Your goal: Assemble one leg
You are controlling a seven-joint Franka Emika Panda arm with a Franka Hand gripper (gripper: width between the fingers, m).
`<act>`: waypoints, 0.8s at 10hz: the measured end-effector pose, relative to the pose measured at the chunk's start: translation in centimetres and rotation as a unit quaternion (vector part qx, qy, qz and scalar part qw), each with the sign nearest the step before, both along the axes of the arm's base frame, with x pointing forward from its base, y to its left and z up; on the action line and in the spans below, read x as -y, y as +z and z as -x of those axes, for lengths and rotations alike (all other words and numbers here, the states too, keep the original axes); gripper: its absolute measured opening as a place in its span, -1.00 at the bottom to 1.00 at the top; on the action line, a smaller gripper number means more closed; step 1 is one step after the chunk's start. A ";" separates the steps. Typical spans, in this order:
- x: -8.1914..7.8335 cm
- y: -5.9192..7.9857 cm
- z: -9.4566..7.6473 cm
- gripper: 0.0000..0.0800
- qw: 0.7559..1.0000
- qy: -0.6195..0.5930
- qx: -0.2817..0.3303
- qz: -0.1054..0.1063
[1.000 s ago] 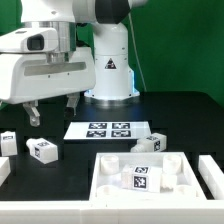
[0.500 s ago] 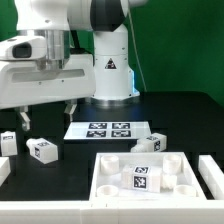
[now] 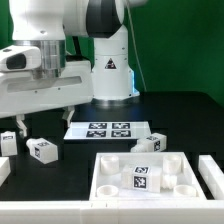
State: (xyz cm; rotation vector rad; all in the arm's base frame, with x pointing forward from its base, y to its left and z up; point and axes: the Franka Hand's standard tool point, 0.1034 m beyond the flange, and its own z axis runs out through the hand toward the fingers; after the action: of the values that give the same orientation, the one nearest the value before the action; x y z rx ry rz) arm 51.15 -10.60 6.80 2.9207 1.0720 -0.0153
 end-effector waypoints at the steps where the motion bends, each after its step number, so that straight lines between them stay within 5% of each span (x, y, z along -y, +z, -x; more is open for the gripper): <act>1: -0.6 0.1 -0.3 0.63 1.000 -0.003 -0.010 0.002; 4: -1.2 0.0 -0.3 0.63 0.995 -0.067 -0.049 0.053; 8: -2.2 -0.3 -0.5 0.63 0.987 -0.069 -0.121 0.084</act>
Offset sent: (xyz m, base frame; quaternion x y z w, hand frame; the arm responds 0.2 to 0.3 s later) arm 0.0013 -0.0290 0.0008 -0.0939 -0.2149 0.0563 0.9705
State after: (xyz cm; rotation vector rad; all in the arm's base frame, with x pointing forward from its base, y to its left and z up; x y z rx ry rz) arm 51.67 -8.41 6.52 2.8833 0.8408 -0.4523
